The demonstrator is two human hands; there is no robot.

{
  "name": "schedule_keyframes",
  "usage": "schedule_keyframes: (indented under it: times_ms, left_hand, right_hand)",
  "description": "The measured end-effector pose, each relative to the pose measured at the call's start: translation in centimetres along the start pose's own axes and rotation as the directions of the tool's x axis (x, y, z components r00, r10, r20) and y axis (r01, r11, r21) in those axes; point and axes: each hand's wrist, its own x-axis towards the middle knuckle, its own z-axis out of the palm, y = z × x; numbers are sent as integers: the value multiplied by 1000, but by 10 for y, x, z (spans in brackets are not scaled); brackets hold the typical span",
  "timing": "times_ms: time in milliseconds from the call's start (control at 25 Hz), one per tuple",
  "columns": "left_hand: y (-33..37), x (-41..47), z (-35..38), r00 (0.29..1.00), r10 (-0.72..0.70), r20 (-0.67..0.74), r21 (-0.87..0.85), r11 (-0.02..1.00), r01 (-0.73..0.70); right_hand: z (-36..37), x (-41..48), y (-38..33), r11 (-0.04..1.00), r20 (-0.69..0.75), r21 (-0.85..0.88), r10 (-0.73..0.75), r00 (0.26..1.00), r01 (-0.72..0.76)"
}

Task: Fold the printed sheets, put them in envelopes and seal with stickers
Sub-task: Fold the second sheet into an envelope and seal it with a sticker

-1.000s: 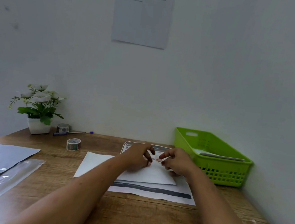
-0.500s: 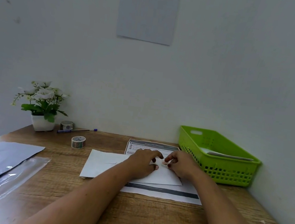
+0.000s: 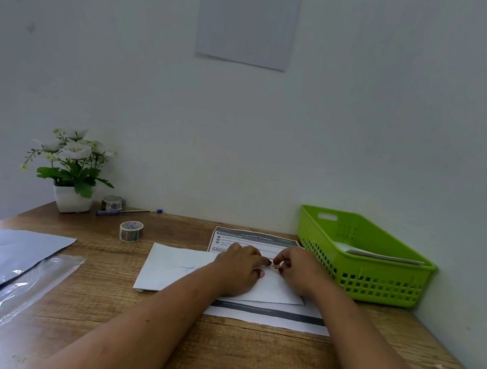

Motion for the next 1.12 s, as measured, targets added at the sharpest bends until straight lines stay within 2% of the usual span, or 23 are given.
schedule_keyframes:
  times_ms: [600, 800, 1000, 1120]
  left_hand:
    - [-6, 5, 5, 1000, 17, -9, -56, 998, -17]
    - [-12, 6, 5, 999, 25, -27, -144, 989, -28]
    - [-7, 2, -2, 989, 110, -96, -218, 967, -129]
    - [-9, 2, 0, 992, 89, -89, -267, 957, -110]
  right_hand:
    - [4, 2, 2, 996, -12, -83, -13, 1000, 12]
    - [3, 3, 2, 996, 1, -84, -11, 1000, 11]
    - [4, 6, 4, 997, -4, -76, 26, 1000, -27]
    - [4, 7, 4, 995, -12, -85, 51, 999, -52]
